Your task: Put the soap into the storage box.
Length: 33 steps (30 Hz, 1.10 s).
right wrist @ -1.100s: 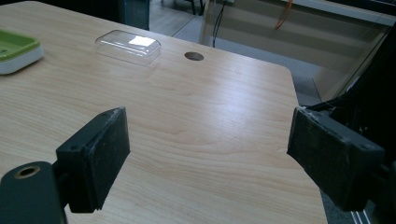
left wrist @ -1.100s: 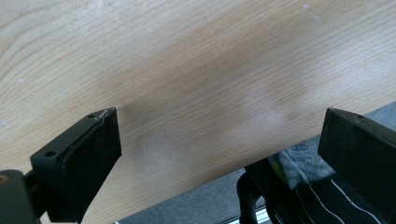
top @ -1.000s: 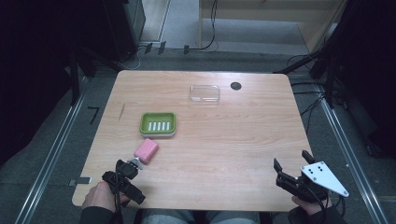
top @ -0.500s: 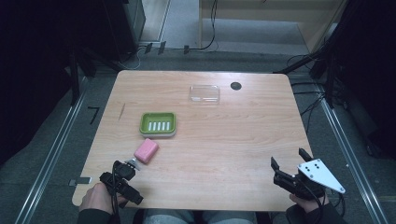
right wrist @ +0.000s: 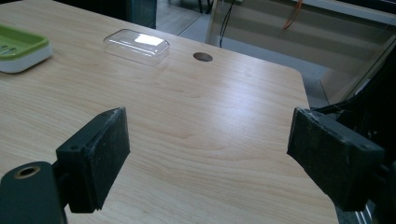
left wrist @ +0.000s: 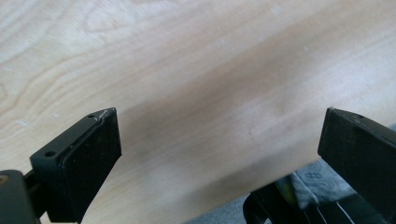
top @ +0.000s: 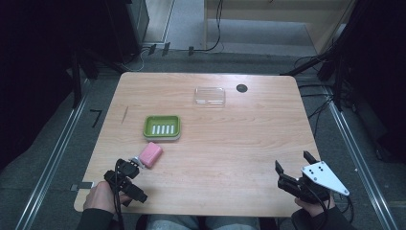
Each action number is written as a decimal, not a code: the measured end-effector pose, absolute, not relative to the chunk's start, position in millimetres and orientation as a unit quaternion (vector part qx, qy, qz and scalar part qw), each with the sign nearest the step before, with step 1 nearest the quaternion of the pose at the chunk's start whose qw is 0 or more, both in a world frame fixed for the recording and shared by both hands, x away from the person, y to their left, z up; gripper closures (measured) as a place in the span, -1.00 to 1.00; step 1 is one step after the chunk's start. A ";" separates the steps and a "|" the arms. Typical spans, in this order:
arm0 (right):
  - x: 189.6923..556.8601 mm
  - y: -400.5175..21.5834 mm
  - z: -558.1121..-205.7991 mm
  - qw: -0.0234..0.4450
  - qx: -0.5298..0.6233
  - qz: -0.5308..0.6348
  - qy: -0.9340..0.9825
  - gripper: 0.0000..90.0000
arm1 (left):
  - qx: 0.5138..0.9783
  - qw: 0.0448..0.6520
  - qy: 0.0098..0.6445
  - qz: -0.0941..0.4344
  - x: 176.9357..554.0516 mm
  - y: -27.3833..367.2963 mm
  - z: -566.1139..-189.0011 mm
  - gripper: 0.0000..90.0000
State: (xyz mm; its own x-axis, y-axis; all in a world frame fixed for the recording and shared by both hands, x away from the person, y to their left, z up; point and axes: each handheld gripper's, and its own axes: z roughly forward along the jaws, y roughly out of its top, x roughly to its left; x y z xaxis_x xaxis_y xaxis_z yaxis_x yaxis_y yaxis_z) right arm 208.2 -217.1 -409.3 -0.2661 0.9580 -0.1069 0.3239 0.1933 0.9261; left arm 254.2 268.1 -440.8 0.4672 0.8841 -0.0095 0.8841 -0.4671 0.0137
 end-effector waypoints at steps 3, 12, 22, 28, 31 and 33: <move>207.8 -218.6 -409.3 0.378 0.475 0.424 0.672 -0.69 | 0.856 0.012 0.517 -0.004 258.5 268.5 -442.5 -1.00; 208.1 -217.7 -409.5 0.376 0.473 0.423 0.675 -0.69 | 0.857 0.015 0.515 -0.005 266.1 269.3 -442.0 -1.00; 207.2 -220.0 -409.7 0.376 0.474 0.425 0.673 -0.69 | 0.858 0.027 0.513 0.001 281.3 265.8 -437.9 -1.00; 208.3 -218.2 -409.6 0.376 0.472 0.426 0.674 -0.69 | 0.861 0.027 0.508 -0.001 290.1 261.9 -436.6 -1.00; 208.3 -218.1 -409.5 0.375 0.472 0.426 0.675 -0.69 | 0.863 0.027 0.505 -0.003 294.3 260.6 -436.7 -1.00; 208.4 -218.2 -409.6 0.375 0.473 0.425 0.674 -0.70 | 0.864 0.028 0.502 -0.004 298.7 259.6 -436.2 -1.00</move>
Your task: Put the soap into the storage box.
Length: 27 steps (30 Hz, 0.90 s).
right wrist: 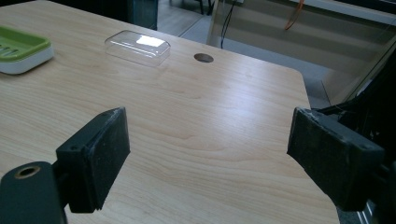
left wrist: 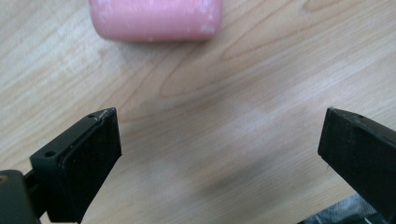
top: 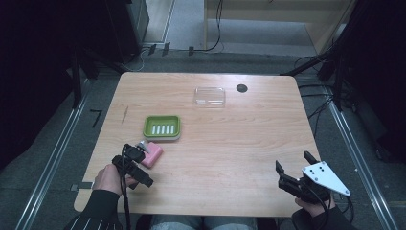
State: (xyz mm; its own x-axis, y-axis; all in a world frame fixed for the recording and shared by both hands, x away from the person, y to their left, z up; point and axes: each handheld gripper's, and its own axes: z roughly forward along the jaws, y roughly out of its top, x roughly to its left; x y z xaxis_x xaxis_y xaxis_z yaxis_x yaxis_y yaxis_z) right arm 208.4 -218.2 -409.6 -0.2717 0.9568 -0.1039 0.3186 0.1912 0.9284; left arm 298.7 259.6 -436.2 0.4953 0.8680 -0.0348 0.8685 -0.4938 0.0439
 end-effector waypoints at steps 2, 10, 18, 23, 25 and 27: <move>208.2 -218.2 -409.6 0.375 0.473 0.425 0.675 -0.69 | 0.865 0.029 0.501 -0.005 300.2 259.6 -435.9 -1.00; 208.4 -218.2 -409.7 0.374 0.472 0.425 0.676 -0.70 | 0.865 0.040 0.501 -0.004 312.8 258.7 -431.6 -1.00; 208.1 -218.2 -409.7 0.374 0.472 0.424 0.676 -0.70 | 0.866 0.047 0.498 -0.001 324.4 256.3 -427.9 -1.00; 207.9 -219.0 -409.7 0.375 0.473 0.424 0.675 -0.69 | 0.867 0.050 0.496 -0.004 331.1 255.0 -427.7 -1.00; 207.7 -219.1 -409.7 0.375 0.473 0.423 0.676 -0.69 | 0.868 0.049 0.493 -0.003 334.0 253.7 -426.7 -1.00; 207.4 -219.1 -409.7 0.374 0.475 0.423 0.675 -0.69 | 0.868 0.052 0.495 0.002 337.0 251.2 -425.8 -1.00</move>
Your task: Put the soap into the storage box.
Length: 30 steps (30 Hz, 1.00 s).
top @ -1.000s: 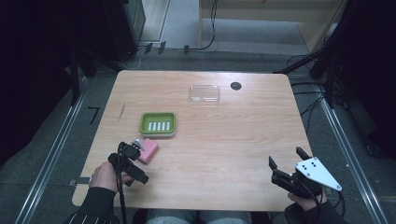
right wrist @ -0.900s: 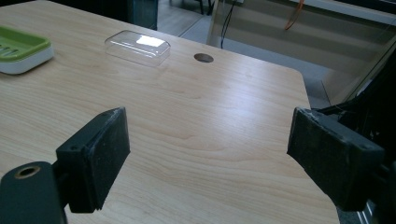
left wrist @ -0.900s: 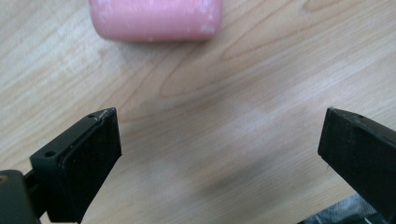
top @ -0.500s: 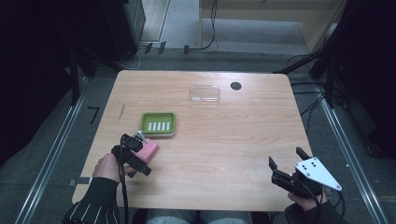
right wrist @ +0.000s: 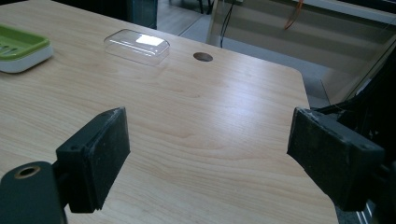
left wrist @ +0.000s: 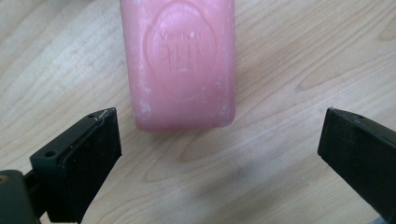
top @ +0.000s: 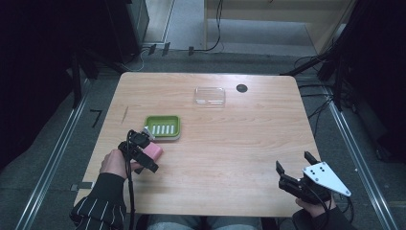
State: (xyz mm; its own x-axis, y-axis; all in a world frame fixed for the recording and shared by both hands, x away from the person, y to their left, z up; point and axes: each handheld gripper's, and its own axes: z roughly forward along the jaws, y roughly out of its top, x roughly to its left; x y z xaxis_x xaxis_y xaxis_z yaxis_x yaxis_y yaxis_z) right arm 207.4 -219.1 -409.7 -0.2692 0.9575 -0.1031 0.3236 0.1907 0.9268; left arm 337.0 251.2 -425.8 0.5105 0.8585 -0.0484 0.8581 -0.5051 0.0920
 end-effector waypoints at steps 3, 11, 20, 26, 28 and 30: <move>207.7 -218.9 -409.8 0.375 0.473 0.423 0.676 -0.69 | 0.868 0.054 0.493 0.000 339.7 249.5 -425.6 -1.00; 207.2 -219.6 -409.8 0.375 0.474 0.423 0.675 -0.70 | 0.868 0.053 0.494 0.005 351.2 247.5 -426.7 -1.00; 206.9 -219.8 -409.7 0.376 0.474 0.423 0.674 -0.69 | 0.866 0.049 0.498 0.013 361.9 242.0 -429.1 -1.00; 207.9 -218.8 -409.9 0.374 0.474 0.422 0.676 -0.69 | 0.867 0.035 0.498 0.007 370.2 239.4 -437.9 -1.00; 207.8 -218.9 -409.9 0.374 0.475 0.422 0.676 -0.69 | 0.866 0.034 0.499 0.009 371.4 239.1 -438.9 -1.00; 207.2 -220.3 -409.9 0.376 0.475 0.422 0.674 -0.69 | 0.867 0.030 0.498 0.009 374.1 238.4 -440.3 -1.00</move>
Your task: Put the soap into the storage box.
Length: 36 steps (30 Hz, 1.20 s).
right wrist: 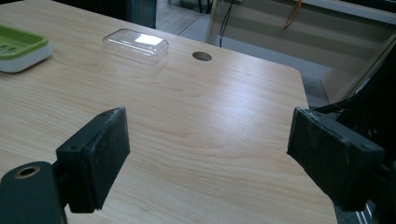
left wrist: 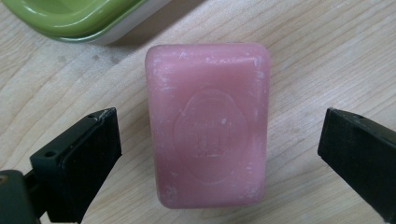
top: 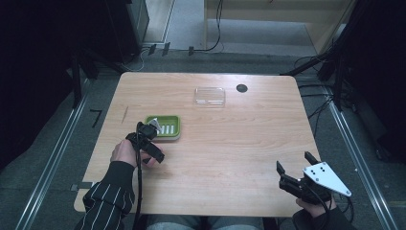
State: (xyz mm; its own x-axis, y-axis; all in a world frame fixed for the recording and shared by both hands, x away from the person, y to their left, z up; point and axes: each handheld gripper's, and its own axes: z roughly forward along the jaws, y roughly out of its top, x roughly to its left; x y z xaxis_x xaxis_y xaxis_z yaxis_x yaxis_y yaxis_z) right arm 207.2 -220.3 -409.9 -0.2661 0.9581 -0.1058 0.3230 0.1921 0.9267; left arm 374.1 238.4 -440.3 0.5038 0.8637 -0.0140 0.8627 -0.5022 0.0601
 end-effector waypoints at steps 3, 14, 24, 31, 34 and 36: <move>206.5 -220.9 -409.9 0.376 0.476 0.422 0.673 -0.69 | 0.866 0.031 0.500 0.011 374.2 237.6 -441.3 -1.00; 206.0 -221.1 -409.9 0.376 0.478 0.422 0.672 -0.69 | 0.872 0.015 0.489 0.013 373.6 235.4 -448.1 -1.00; 205.9 -221.4 -409.9 0.377 0.476 0.422 0.673 -0.69 | 0.870 0.022 0.492 0.022 374.3 238.0 -449.9 -0.61; 206.0 -221.4 -409.8 0.378 0.476 0.422 0.673 -0.69 | 0.871 0.014 0.491 0.028 374.2 237.3 -452.7 -0.44; 205.8 -221.4 -409.9 0.378 0.476 0.422 0.673 -0.69 | 0.872 0.014 0.489 0.033 373.5 236.8 -452.4 -0.37; 205.9 -221.5 -409.9 0.377 0.477 0.423 0.672 -0.69 | 0.872 0.015 0.488 0.033 372.9 236.2 -451.9 -0.32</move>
State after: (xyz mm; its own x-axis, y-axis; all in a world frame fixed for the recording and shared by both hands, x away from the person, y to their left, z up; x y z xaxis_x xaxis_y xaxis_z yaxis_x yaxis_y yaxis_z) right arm 205.9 -221.5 -409.9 -0.2609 0.9597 -0.1043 0.3222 0.1885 0.9277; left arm 372.9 236.2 -451.9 0.5205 0.8528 0.0432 0.8507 -0.5223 0.0589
